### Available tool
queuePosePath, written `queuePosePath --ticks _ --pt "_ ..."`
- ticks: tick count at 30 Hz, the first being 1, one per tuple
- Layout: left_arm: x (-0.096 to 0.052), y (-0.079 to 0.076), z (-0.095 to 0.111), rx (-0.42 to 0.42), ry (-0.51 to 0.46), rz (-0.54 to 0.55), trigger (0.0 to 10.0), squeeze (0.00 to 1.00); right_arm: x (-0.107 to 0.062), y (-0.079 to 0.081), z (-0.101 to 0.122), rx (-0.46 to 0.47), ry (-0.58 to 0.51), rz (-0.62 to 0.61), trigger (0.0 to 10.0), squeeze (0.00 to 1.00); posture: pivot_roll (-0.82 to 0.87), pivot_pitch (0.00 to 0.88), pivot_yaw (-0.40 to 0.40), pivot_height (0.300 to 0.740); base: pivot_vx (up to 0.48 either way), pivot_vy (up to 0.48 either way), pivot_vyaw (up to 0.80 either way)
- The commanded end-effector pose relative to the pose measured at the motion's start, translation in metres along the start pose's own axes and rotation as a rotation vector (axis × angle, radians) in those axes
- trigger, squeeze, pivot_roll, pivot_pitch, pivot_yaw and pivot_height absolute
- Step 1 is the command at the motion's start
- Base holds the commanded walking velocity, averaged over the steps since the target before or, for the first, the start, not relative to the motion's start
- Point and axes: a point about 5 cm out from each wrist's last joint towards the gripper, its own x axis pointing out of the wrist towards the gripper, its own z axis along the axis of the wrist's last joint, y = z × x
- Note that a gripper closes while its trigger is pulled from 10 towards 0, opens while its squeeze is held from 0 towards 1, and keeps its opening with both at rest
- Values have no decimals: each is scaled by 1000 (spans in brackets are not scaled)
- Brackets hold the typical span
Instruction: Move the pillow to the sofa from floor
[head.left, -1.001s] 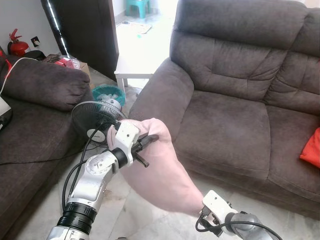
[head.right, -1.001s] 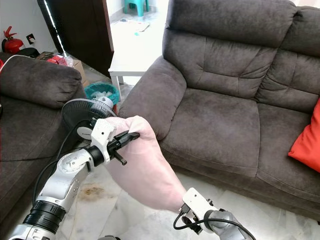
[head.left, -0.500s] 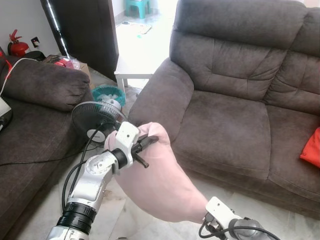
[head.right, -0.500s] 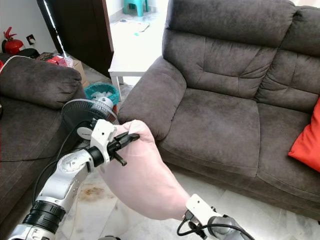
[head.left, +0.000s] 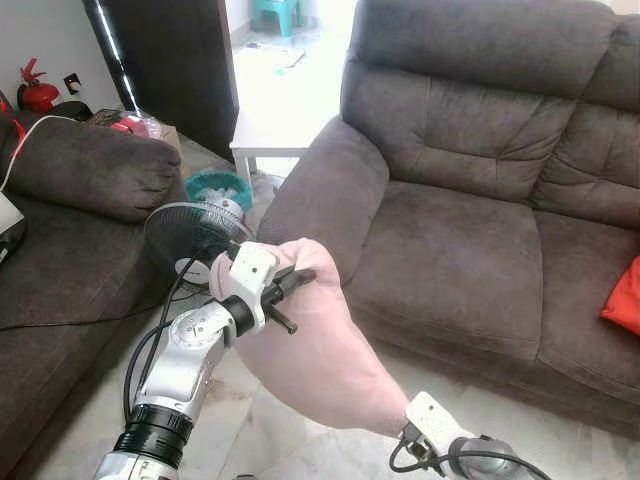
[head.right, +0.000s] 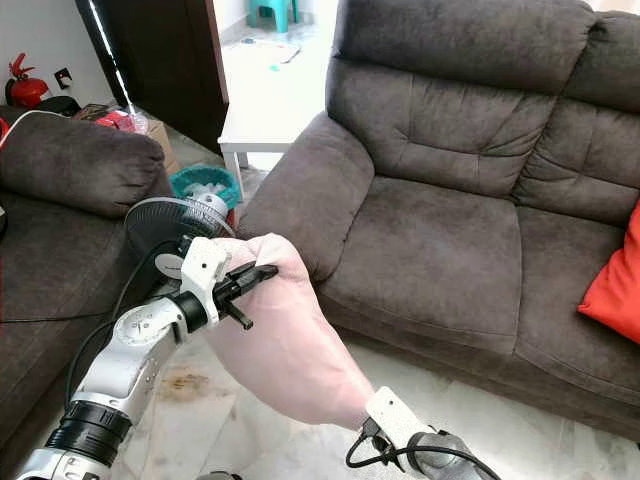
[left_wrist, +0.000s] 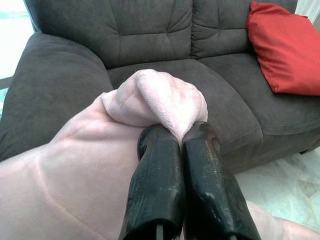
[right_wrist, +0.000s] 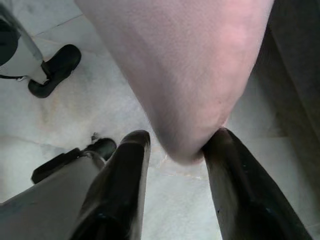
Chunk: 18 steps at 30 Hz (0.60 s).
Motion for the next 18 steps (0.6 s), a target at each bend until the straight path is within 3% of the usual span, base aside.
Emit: queuePosePath --ticks 1,2,7,8,11,12,13,14,15,16,18 --pt "5 1 32 53 -118 -21 10000 0 1 1 0 22 -3 9 10000 0 97 49 -21 740 0 0 0" --pt "5 1 32 54 -118 -20 10000 0 1 1 0 22 -2 7 10000 1000 97 49 -21 740 0 0 0" --pt "6 1 33 54 -120 -21 10000 0 4 3 2 19 7 -22 10000 1000 100 46 -21 740 0 0 0" --pt "6 1 33 53 -120 -21 10000 0 4 4 3 20 7 -22 10000 0 100 46 -20 740 0 0 0" --pt "6 1 34 53 -123 -20 10000 0 6 6 6 22 5 -13 10000 0 99 47 -20 740 0 0 0" --pt "7 1 34 53 -126 -19 10000 0 7 7 7 29 1 -9 9098 0 99 47 -20 740 0 0 0" --pt "7 1 34 53 -126 -19 10000 0 7 8 8 32 0 -8 9098 0 99 47 -20 740 0 0 0" --pt "7 1 35 53 -127 -19 10000 0 7 8 9 36 -7 -8 2157 0 99 47 -20 740 0 0 0" --pt "7 1 35 53 -127 -19 10000 0 7 8 9 36 -7 -8 2157 0 99 47 -20 740 0 0 0" --pt "7 1 35 52 -128 -18 10000 0 8 9 9 44 -11 -4 0 0 100 49 -20 740 0 0 0" --pt "7 1 35 51 -132 -16 10000 0 9 12 11 48 -14 8 0 0 100 50 -21 740 0 0 0"
